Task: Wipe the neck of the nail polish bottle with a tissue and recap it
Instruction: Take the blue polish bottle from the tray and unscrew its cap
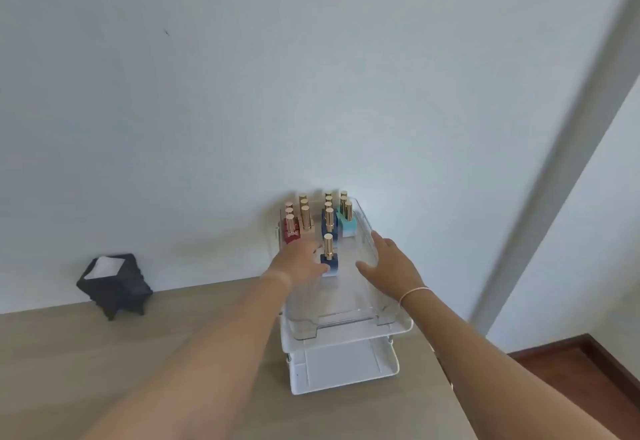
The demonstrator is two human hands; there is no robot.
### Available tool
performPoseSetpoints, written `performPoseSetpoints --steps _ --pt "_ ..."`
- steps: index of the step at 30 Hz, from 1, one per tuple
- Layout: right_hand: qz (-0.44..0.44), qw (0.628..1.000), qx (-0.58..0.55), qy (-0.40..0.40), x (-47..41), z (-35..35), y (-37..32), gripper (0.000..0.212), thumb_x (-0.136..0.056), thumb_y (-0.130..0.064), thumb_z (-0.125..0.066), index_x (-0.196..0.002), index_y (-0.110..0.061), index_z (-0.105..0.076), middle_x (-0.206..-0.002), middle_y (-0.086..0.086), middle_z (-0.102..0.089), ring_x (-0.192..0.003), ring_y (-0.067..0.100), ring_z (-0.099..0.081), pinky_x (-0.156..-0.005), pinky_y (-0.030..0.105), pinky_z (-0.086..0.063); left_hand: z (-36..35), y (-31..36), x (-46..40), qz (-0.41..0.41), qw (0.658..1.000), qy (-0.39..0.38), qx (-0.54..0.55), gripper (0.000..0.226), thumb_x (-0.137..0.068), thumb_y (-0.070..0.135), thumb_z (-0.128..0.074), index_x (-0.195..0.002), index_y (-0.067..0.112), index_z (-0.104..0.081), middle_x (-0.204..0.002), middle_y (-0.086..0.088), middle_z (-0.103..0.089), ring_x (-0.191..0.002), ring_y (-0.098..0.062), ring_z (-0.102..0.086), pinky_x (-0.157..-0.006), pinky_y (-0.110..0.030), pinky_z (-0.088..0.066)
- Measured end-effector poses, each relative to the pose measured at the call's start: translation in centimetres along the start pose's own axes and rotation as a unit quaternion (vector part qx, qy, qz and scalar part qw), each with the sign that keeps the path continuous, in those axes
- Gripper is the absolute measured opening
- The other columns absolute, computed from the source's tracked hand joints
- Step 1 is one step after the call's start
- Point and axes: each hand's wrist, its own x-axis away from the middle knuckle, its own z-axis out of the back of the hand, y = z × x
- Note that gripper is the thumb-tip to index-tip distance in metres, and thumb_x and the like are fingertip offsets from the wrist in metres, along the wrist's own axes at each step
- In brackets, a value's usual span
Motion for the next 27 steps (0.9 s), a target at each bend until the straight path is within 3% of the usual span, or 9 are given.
performPoseSetpoints --steps 5,12,18,22,27 --pt "-0.008 1.0 0.006 -0.007 -0.1 0.0 0.1 0.074 -0.085 -0.042 -0.052 -0.145 -0.02 -0.015 -0.142 0.007 -0.04 -0.117 0.026 -0.053 -0.088 0.035 -0.051 -0.8 0.2 -0.4 0.014 0.998 -0.005 -0.064 0.035 -0.088 0.023 -0.055 -0.122 0.016 -0.054 -0.114 -0.009 -0.062 -0.1 -0.027 -0.057 -0.089 -0.037 -0.05" --pt "-0.007 1.0 0.013 -0.008 0.0 0.0 0.1 0.074 -0.085 -0.042 -0.051 -0.146 -0.021 -0.014 -0.142 0.008 -0.04 -0.115 0.026 -0.054 -0.088 0.036 -0.052 -1.2 -0.1 -0.4 0.002 0.997 0.023 -0.075 0.023 -0.088 0.023 -0.053 -0.108 0.014 -0.06 -0.102 -0.01 -0.064 -0.092 -0.029 -0.059 -0.085 -0.039 -0.052" --pt "-0.006 0.999 0.053 -0.008 0.3 0.4 -0.2 0.074 -0.084 -0.043 -0.051 -0.145 -0.02 -0.016 -0.142 0.007 -0.039 -0.111 0.026 -0.056 -0.084 0.036 -0.052 -0.2 -0.5 0.0 -0.021 0.999 0.038 0.006 0.018 -0.084 0.022 -0.057 -0.097 0.01 -0.061 -0.094 -0.01 -0.064 -0.085 -0.026 -0.059 -0.077 -0.036 -0.05" --pt "0.011 0.993 0.119 0.01 0.7 0.9 -0.7 0.07 -0.085 -0.044 -0.049 -0.143 -0.019 -0.02 -0.14 0.007 -0.038 -0.112 0.027 -0.051 -0.085 0.038 -0.05 1.3 -0.7 0.7 -0.031 0.994 0.066 0.085 0.01 -0.078 0.02 -0.064 -0.084 0.016 -0.058 -0.079 -0.001 -0.06 -0.075 -0.021 -0.056 -0.065 -0.026 -0.044" --pt "0.054 0.987 0.14 0.054 0.9 1.7 -2.9 0.068 -0.085 -0.042 -0.05 -0.143 -0.019 -0.022 -0.141 0.008 -0.036 -0.112 0.029 -0.05 -0.088 0.037 -0.047 3.7 -1.8 2.0 -0.026 0.984 0.099 0.143 0.019 -0.073 0.02 -0.069 -0.081 0.012 -0.055 -0.082 -0.006 -0.062 -0.071 -0.018 -0.054 -0.062 -0.025 -0.042"
